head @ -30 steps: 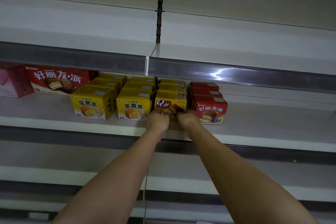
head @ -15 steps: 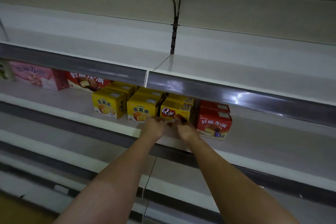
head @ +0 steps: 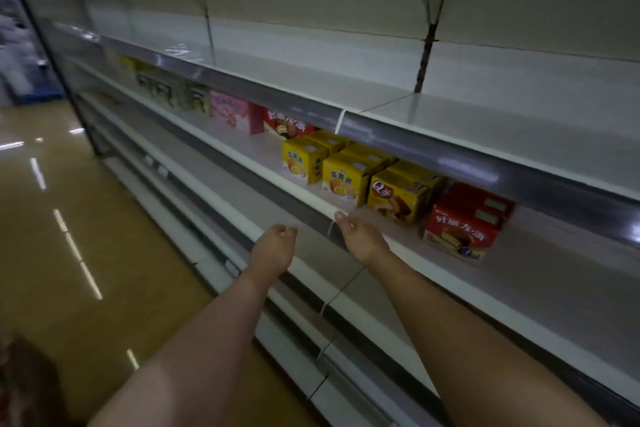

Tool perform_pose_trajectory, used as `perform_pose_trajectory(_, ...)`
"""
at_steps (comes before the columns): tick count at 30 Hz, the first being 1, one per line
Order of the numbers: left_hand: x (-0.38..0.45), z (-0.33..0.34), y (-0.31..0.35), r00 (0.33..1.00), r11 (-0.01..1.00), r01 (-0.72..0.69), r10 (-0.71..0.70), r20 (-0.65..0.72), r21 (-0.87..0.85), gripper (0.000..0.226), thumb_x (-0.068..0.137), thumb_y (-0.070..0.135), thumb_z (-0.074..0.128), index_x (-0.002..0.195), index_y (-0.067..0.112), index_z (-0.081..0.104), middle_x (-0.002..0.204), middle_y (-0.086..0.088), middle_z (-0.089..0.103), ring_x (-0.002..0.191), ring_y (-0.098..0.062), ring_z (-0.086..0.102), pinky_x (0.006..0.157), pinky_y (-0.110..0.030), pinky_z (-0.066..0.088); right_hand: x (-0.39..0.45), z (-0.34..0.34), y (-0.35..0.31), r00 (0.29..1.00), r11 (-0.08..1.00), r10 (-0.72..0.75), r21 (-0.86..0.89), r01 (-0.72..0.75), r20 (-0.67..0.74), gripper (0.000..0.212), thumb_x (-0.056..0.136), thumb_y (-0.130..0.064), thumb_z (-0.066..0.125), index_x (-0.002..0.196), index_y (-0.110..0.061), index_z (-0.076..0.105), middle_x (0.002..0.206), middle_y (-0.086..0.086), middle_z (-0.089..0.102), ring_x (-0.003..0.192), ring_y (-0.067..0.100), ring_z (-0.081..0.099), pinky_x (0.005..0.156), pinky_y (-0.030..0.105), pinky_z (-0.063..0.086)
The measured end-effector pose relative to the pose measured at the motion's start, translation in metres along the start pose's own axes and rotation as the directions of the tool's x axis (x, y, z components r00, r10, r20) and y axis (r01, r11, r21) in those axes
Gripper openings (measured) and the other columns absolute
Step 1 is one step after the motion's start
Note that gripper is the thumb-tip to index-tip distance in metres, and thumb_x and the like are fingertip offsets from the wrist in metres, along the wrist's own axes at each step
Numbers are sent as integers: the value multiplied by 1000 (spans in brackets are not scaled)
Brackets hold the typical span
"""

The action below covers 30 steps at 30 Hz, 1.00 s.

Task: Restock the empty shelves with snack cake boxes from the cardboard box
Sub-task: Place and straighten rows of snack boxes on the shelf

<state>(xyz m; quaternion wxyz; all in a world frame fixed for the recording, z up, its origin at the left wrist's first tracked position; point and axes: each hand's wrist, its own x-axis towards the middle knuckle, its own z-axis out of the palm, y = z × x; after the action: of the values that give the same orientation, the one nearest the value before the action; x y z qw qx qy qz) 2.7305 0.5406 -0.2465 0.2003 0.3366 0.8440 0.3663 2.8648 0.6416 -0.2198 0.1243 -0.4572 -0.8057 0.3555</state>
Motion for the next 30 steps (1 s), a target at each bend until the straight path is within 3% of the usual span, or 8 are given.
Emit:
perform_pose_trajectory(4,-32,-26,-58,988,989,150,-151,-36,-14,52,102,41,33,133,3,49,134,-16,54,121,-34,51,99,-35,40,-19,41,-15,987,996,-83,-15,86,139,62,100,-52,25,136,-9,49,142,15,47,128,31,45,106,38,35)
perform_pose_trajectory(9,-88,-66,-131,942,955,294,-295,-162,-33,45,102,31,38,132,-2,50,134,-21,54,123,-33,51,95,-31,39,-50,115,-28,950,991,-118,-30,132,289,66,98,-55,25,137,-8,50,141,15,49,126,30,48,103,36,37)
perform_pose_trajectory(13,-142,-103,-194,866,899,419,-437,-241,-124,46,102,30,39,133,-2,50,137,-20,52,127,-32,48,97,-28,38,-86,177,-52,894,986,-146,-13,168,422,66,97,-58,26,135,-11,52,138,13,51,126,31,48,106,38,37)
perform_pose_trajectory(16,-187,-126,-243,812,865,483,-501,-300,-137,43,101,34,42,125,3,58,128,-17,60,119,-32,54,95,-32,42,-116,220,-74,842,984,-148,-8,178,519,68,95,-60,25,130,-10,55,131,13,56,122,31,52,98,30,40)
perform_pose_trajectory(19,-231,-143,-284,759,833,528,-549,-350,-163,39,100,34,43,122,6,58,124,-14,62,115,-32,56,92,-32,44,-147,264,-89,788,970,-153,-61,234,597,75,92,-65,23,135,-11,51,137,12,53,123,29,51,104,38,40)
perform_pose_trajectory(22,-270,-160,-318,675,775,604,-620,-400,-183,35,99,34,44,119,9,59,117,-13,63,105,-32,59,85,-33,50,-183,307,-101,724,958,-174,-55,281,668,62,99,-53,27,141,-11,44,143,11,47,131,28,44,105,34,35)
perform_pose_trajectory(25,-303,-173,-350,632,758,623,-632,-449,-191,30,98,33,46,115,11,60,115,-11,63,102,-29,60,81,-35,51,-213,343,-114,682,953,-187,-38,300,707,59,101,-49,28,142,-9,42,145,13,45,133,29,42,107,34,33)
perform_pose_trajectory(30,-348,-193,-395,521,691,676,-694,-497,-257,26,98,27,50,119,15,58,118,-5,58,106,-23,57,77,-30,45,-255,394,-137,607,938,-246,27,346,755,52,100,-47,32,132,-12,53,133,11,57,120,27,54,99,35,44)
